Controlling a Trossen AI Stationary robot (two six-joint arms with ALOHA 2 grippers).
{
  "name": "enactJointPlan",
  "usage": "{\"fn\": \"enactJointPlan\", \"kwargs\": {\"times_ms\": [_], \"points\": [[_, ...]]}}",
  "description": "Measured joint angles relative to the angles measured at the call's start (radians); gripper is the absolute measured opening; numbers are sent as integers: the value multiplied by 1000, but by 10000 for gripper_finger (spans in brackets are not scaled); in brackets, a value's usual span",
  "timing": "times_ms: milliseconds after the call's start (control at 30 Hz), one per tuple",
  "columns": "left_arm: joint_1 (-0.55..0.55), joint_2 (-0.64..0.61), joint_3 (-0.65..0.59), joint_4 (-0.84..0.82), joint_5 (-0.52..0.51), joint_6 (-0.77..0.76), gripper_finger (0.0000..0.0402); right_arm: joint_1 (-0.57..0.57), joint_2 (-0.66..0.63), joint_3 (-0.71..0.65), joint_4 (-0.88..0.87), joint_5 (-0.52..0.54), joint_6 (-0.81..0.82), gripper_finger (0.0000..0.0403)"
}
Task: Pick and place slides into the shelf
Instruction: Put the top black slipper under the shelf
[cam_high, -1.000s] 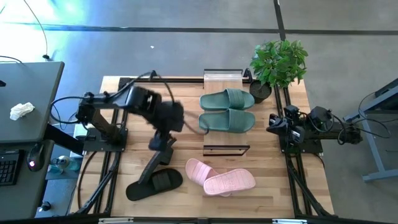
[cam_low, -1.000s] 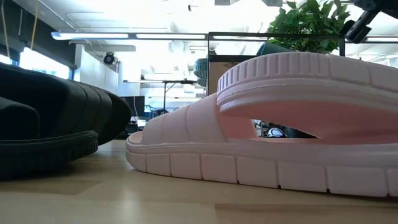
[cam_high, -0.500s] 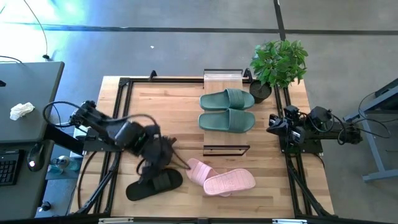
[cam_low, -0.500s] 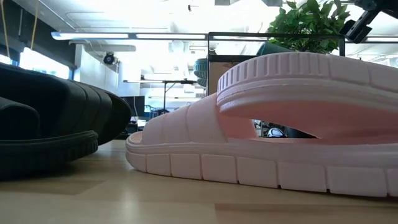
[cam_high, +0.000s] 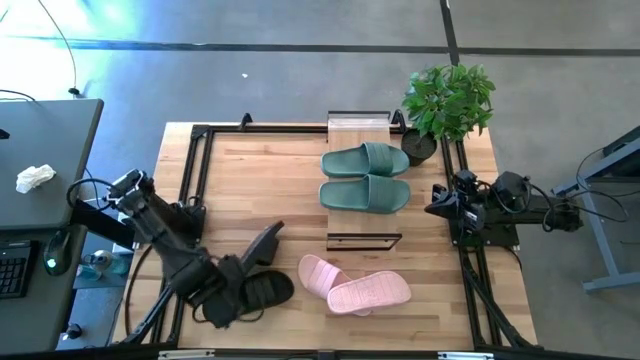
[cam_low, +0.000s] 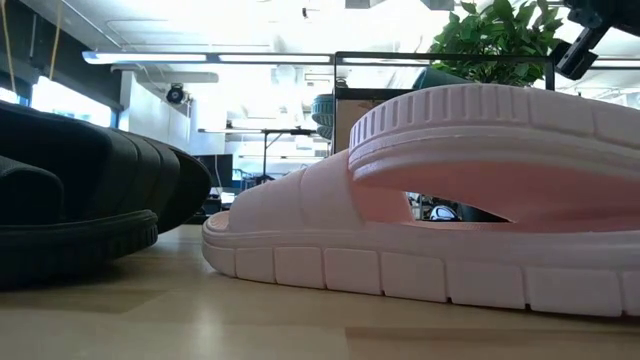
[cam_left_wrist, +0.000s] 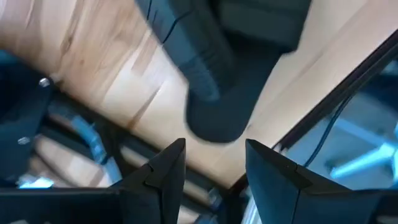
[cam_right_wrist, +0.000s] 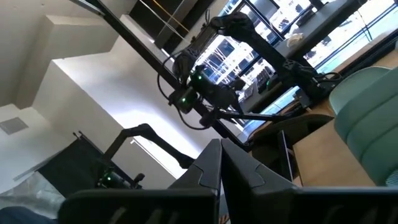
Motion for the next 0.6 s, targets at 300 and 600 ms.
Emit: {"fn": "enactJointPlan", "kwargs": {"times_ms": [300, 600], "points": [[-117, 36, -15, 65, -250, -191, 152, 0, 0, 0, -13, 3, -55, 1], [-122, 132, -23, 91, -295, -182, 152, 0, 2, 0, -51, 16, -79, 1]]}}
